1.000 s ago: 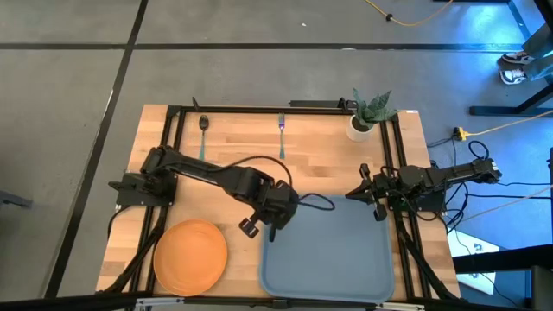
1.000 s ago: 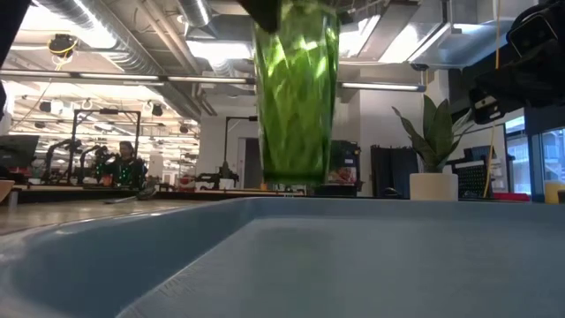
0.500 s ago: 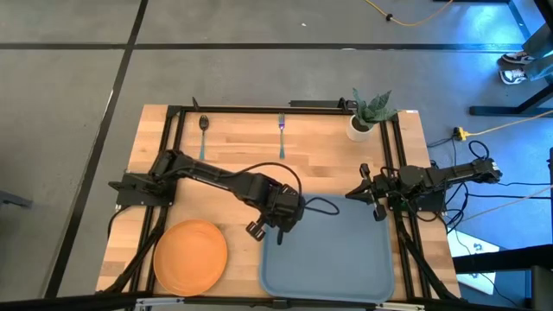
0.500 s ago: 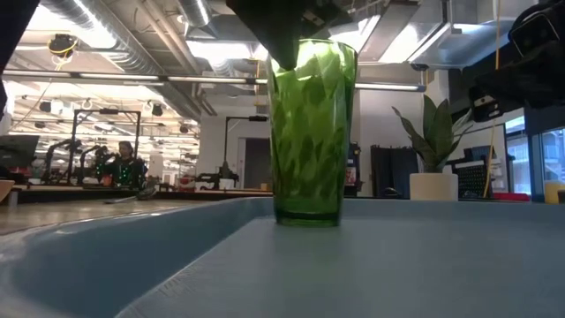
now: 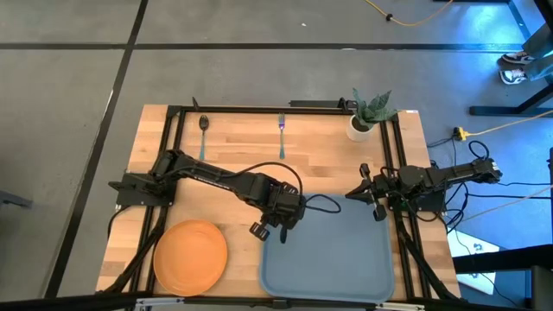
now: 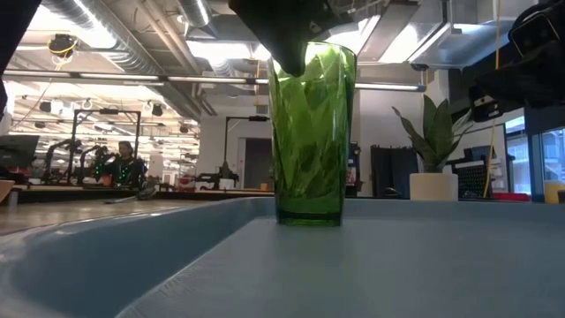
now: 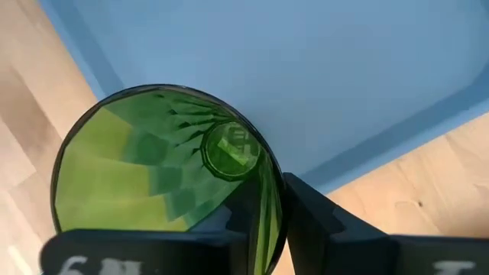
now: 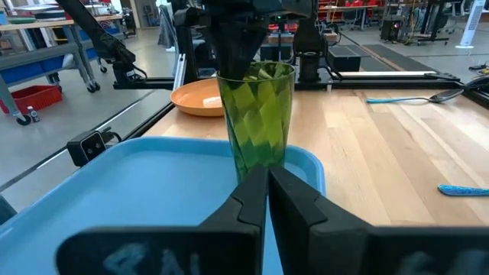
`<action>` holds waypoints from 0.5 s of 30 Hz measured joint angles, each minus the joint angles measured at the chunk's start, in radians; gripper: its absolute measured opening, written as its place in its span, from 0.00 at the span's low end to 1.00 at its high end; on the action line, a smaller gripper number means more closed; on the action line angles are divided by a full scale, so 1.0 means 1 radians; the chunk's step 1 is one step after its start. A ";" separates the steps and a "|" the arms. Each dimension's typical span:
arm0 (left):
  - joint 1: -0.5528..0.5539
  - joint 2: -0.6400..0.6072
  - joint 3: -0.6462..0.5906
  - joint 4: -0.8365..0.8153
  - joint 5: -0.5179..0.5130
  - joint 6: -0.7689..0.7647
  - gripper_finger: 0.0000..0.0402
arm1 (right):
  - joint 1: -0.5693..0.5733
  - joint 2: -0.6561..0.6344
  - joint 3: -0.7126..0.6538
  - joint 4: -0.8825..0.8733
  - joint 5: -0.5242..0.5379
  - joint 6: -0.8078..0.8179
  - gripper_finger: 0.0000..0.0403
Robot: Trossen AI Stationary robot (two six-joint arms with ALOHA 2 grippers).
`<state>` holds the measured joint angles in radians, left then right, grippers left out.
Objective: Pick and place plate/cup/fork/spoon on tray
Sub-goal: Put the green cup on the blue tray
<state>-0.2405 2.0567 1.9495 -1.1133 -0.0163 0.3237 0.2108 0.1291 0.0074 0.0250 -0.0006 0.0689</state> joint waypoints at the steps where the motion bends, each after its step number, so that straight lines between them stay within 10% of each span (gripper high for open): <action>1: 0.000 0.000 0.000 0.000 -0.010 0.000 0.12 | 0.000 0.000 0.000 0.000 0.000 0.000 0.05; 15: -0.030 -0.009 0.000 -0.022 -0.096 -0.003 0.12 | 0.000 0.000 0.000 0.000 0.000 0.000 0.05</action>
<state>-0.2702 2.0476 1.9495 -1.1353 -0.1123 0.3204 0.2108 0.1291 0.0074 0.0250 -0.0006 0.0692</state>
